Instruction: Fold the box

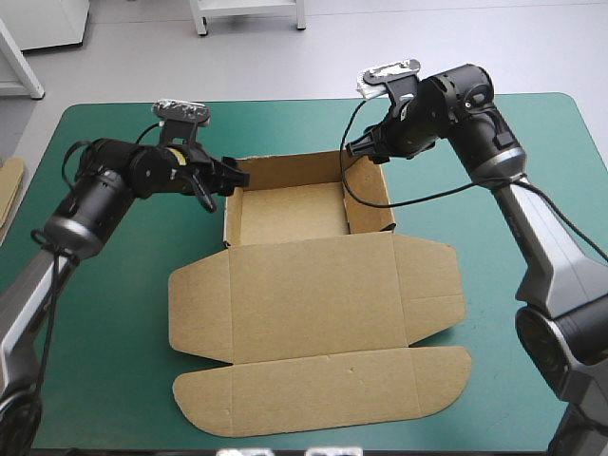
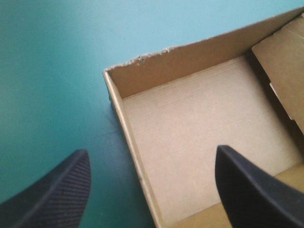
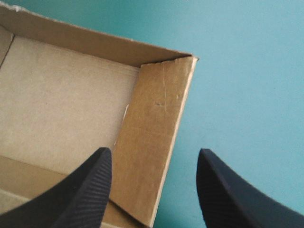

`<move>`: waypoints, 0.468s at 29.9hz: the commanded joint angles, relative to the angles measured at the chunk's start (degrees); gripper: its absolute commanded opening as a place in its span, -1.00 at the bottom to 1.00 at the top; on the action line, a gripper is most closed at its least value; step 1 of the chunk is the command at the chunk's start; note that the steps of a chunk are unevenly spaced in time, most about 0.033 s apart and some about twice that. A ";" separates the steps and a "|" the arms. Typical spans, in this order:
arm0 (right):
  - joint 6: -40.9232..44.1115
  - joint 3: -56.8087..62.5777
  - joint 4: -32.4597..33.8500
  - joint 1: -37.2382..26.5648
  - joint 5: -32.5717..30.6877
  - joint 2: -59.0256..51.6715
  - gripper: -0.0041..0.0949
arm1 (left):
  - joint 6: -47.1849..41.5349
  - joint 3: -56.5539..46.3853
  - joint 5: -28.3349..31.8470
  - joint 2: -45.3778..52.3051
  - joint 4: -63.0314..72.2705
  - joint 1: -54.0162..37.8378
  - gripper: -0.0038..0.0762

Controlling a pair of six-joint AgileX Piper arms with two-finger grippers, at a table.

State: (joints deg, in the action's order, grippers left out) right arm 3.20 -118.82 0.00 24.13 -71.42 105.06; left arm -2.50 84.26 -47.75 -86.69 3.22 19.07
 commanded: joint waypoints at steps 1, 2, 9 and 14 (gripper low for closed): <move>-1.22 3.63 -0.58 -0.08 1.85 -6.02 0.07 | 0.06 -6.46 6.99 9.35 0.94 0.21 0.40; -1.22 5.58 -0.58 -0.08 3.12 -7.05 0.07 | 0.06 -8.88 8.08 11.61 0.94 0.21 0.40; -0.08 15.20 -0.71 -0.08 8.61 -12.34 0.06 | -0.17 -23.79 13.00 25.36 0.84 0.21 0.38; -0.08 19.90 -1.66 -0.08 10.75 -15.48 0.06 | -1.34 -32.68 13.22 34.19 0.75 0.21 0.38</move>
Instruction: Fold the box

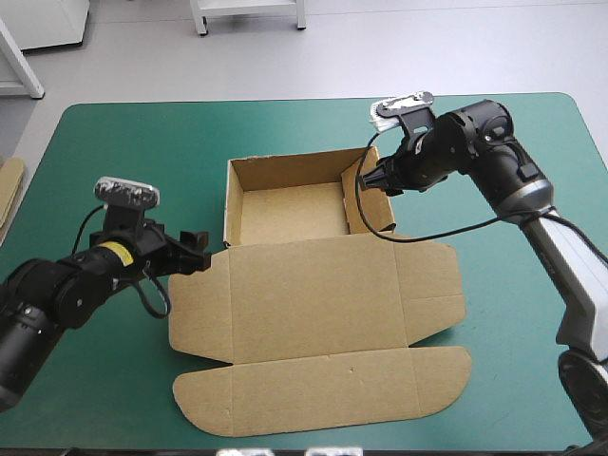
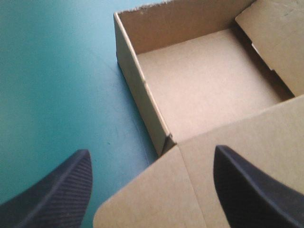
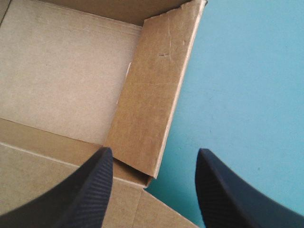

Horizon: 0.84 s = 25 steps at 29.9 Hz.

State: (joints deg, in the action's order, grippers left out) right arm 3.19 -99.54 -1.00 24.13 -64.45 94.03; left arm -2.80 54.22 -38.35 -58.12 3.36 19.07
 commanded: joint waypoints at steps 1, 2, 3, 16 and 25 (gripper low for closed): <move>-0.07 1.51 -0.60 -0.08 4.57 -5.17 0.06 | -1.04 -4.32 4.10 7.80 0.61 0.21 0.38; 0.28 2.16 -0.60 -0.08 5.28 -5.73 0.06 | -1.04 -5.67 4.42 9.61 0.61 0.21 0.38; 0.36 2.68 -0.60 -0.08 6.09 -6.35 0.06 | -1.04 -7.28 5.01 11.91 0.61 0.21 0.38; 1.13 3.45 0.23 -0.08 12.04 -2.94 0.06 | -2.90 -19.65 9.62 25.59 -5.62 0.21 0.26; 2.92 -1.61 -0.42 -2.61 8.59 6.27 0.33 | -8.63 -19.65 12.67 25.59 -12.88 0.12 0.26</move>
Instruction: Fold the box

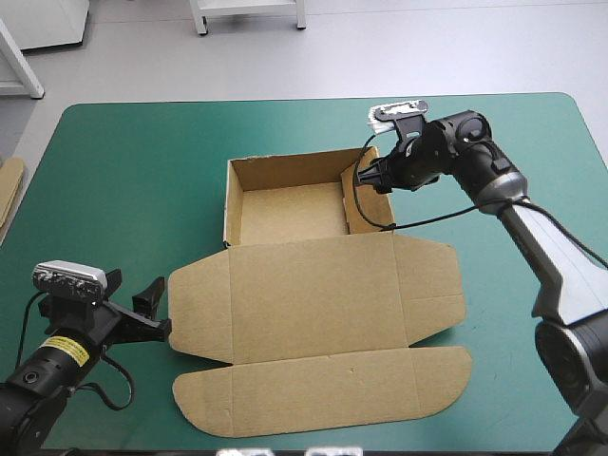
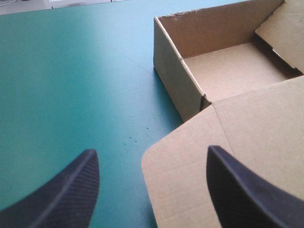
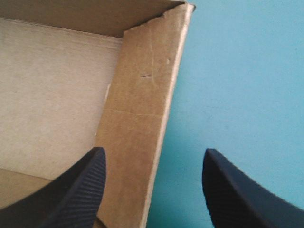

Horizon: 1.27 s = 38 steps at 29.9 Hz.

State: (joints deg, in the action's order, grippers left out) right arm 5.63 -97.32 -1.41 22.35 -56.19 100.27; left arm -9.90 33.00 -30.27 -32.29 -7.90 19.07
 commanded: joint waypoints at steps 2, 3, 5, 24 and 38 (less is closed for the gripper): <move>1.03 -6.14 0.71 -0.84 -1.69 2.03 0.41 | -1.53 1.57 4.84 -0.25 -1.62 0.12 0.26; 1.11 -7.38 0.71 -0.84 -2.71 3.08 0.43 | -1.63 1.57 4.94 -0.25 -1.62 0.12 0.26; 1.11 -9.62 0.53 -0.84 -4.53 4.92 0.43 | -1.63 1.57 4.94 -0.25 -1.62 0.12 0.26; 1.17 -13.66 -2.38 -0.84 -11.71 13.67 0.40 | -1.85 1.57 4.47 -0.25 -1.35 0.12 0.25; 0.25 -13.66 -0.49 -0.73 -11.59 13.67 -0.94 | -1.85 1.57 3.62 -0.25 -1.35 0.12 0.24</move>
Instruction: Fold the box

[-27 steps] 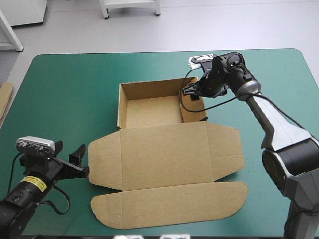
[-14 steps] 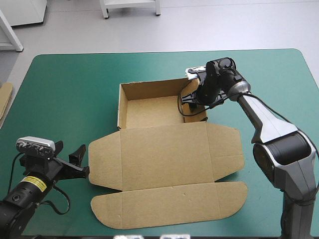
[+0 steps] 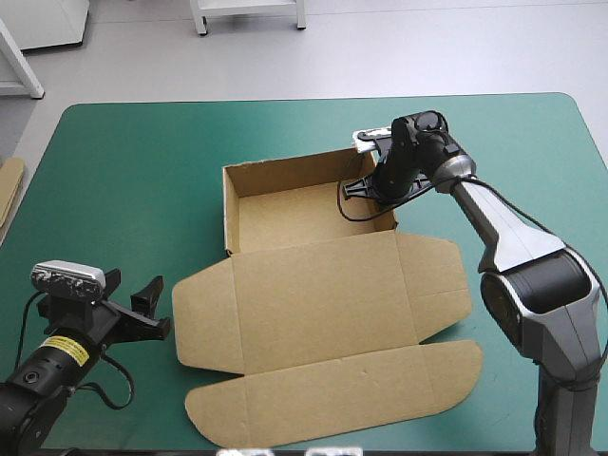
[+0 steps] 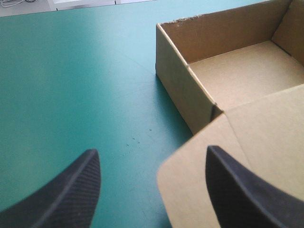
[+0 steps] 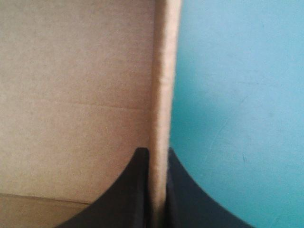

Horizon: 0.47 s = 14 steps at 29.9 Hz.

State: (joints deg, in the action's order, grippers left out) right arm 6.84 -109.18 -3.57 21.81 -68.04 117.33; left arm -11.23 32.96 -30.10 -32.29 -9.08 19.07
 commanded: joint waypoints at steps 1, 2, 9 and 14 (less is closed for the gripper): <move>-0.96 -1.80 2.79 -0.31 0.14 -3.39 -0.94 | -0.52 1.61 3.16 -0.25 -0.17 0.12 0.24; -0.74 -1.80 3.57 -0.74 0.01 -3.39 -0.94 | -0.52 1.61 3.02 -0.25 -0.17 0.12 0.24; -2.18 -1.80 4.02 -7.29 -1.44 -3.39 -0.94 | -0.52 1.61 3.02 -0.25 -0.42 0.12 0.23; -4.95 -1.80 3.20 -15.09 -2.31 -3.39 -0.94 | -0.52 1.61 3.02 -0.25 -0.57 0.12 0.23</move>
State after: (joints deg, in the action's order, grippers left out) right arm 3.74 -109.24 -1.59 10.76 -70.30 117.33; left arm -11.23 32.96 -30.57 -32.29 -9.20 19.07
